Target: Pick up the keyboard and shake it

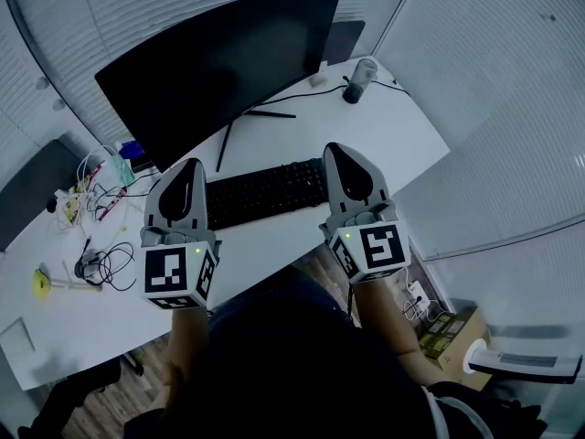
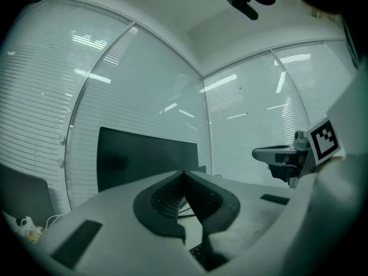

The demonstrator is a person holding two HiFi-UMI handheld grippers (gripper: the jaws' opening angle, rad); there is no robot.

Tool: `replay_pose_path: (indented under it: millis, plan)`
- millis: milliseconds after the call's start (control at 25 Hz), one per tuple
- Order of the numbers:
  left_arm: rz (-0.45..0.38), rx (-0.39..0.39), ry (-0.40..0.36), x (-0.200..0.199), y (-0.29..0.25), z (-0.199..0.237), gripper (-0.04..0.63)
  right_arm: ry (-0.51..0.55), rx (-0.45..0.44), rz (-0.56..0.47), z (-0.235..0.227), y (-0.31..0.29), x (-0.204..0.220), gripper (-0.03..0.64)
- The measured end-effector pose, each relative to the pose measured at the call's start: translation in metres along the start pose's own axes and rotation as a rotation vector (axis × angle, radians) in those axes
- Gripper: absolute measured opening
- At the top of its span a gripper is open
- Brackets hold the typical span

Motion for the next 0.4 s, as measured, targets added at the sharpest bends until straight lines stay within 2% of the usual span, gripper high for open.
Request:
replay_pose_path:
  millis: [400]
  plan:
    - [0.014, 0.002, -0.013, 0.005, -0.011, 0.009, 0.023, -0.003, -0.001, 0.002, -0.002, -0.014, 0.009, 0.026]
Point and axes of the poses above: the fingertips, and each gripper's own axes: y backward along the fingers, z to its left, x out of its underside, the point moved 7 cm from there along y, backward along the fingers, and after that the axes turned 8 degrees about y, right-handed, at the moved point
